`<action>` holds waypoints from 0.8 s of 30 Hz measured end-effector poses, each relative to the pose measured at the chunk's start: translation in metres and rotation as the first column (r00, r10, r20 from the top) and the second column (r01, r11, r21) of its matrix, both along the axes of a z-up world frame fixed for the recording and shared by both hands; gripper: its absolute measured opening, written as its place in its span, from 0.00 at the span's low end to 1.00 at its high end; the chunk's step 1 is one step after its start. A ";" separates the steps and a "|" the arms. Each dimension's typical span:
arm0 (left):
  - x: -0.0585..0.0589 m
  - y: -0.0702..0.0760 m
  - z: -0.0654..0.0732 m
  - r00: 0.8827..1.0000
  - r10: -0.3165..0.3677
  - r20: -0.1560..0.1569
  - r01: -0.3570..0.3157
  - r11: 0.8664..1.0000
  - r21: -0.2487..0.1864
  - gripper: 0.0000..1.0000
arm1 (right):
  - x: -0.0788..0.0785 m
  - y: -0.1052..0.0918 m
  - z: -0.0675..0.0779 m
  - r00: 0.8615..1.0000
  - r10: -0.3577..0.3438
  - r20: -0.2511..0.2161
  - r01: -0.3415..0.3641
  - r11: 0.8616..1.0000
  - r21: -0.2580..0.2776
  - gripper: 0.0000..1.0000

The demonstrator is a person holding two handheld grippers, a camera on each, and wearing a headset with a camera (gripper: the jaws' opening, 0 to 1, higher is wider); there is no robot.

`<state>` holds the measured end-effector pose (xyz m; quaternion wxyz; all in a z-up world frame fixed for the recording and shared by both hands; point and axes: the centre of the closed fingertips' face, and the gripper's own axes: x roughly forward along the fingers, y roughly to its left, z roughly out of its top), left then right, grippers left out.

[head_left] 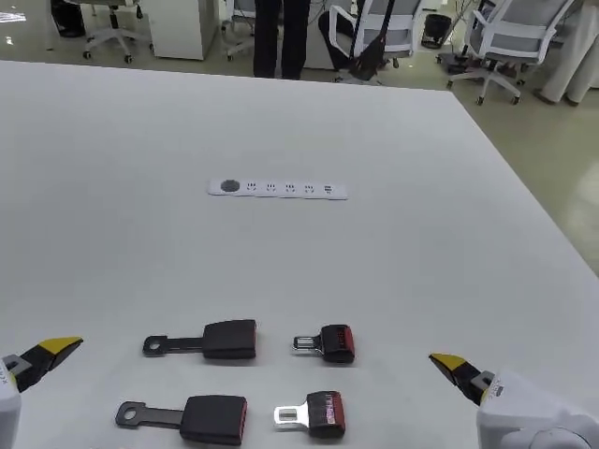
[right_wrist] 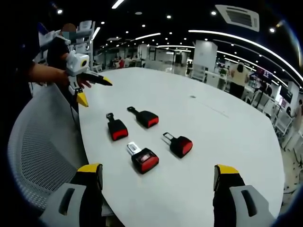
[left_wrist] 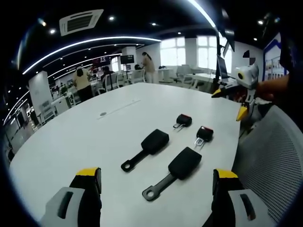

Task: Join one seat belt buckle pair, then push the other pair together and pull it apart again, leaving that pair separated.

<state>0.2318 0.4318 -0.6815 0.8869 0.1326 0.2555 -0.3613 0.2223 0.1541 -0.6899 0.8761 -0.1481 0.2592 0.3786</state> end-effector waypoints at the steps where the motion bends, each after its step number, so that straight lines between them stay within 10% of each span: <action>1: -0.001 -0.002 0.001 1.000 0.000 -0.001 0.000 1.000 0.002 1.00 | 0.000 0.000 0.000 1.000 0.001 0.004 -0.001 1.000 0.001 0.99; 24: -0.003 -0.009 0.006 1.000 -0.021 0.003 0.021 1.000 -0.004 1.00 | 0.001 -0.002 0.000 1.000 0.005 0.001 -0.005 1.000 -0.011 0.99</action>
